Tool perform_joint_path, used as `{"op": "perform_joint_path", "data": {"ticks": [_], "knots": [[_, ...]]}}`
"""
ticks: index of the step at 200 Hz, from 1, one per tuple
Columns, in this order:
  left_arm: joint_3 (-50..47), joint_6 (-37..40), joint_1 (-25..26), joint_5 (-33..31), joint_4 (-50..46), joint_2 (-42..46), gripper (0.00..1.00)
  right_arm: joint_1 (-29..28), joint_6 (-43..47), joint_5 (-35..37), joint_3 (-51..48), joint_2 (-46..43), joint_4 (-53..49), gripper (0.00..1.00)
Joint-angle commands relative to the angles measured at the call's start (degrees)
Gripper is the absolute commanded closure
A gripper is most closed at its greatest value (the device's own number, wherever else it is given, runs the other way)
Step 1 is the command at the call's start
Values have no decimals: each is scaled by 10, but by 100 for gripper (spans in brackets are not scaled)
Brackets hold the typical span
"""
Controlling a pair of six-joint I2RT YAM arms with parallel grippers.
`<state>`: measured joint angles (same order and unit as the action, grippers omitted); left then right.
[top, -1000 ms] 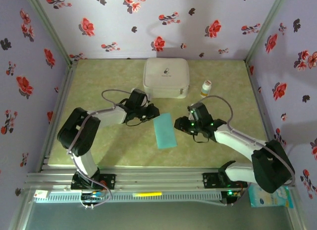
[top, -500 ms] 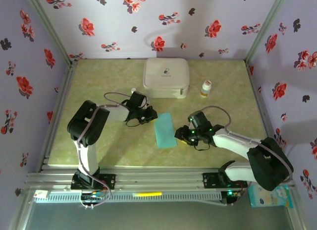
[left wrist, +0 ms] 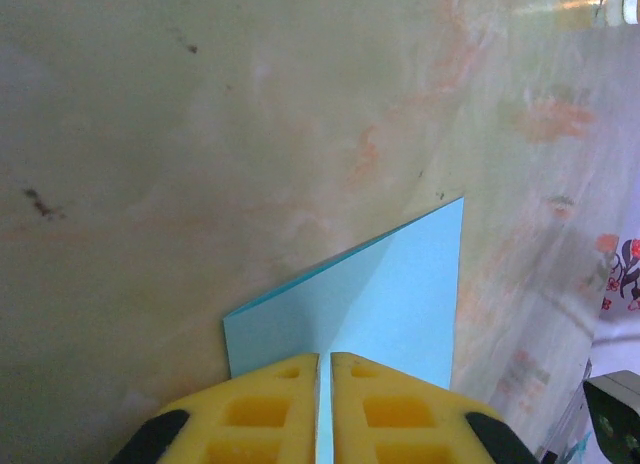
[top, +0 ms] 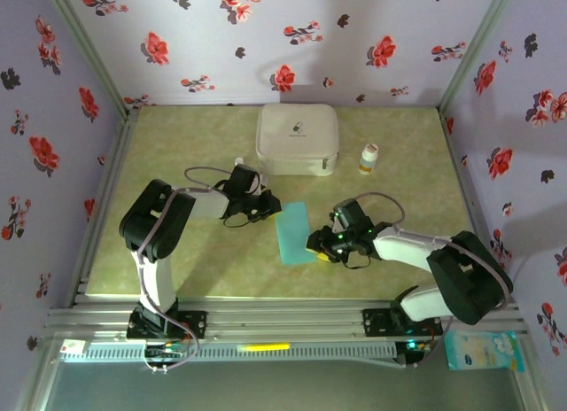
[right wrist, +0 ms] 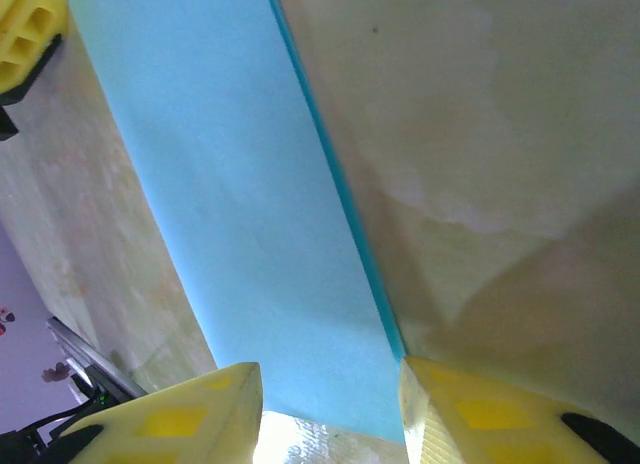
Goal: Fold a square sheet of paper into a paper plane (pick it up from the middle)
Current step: Fold the triangle a second time at the center of the table.
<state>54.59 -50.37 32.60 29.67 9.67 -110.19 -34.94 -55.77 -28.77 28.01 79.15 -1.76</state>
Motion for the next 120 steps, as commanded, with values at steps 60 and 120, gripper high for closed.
{"op": "perform_joint_path", "data": {"ticks": [60, 120], "knots": [[-6, 20, 0, -12, -25, -29, 89, -8, 3, 21, -2, -12, -30, 59], [-3, 12, 0, 2, -7, -32, 89, -9, -25, -30, 0, 14, 61, 61]]}}
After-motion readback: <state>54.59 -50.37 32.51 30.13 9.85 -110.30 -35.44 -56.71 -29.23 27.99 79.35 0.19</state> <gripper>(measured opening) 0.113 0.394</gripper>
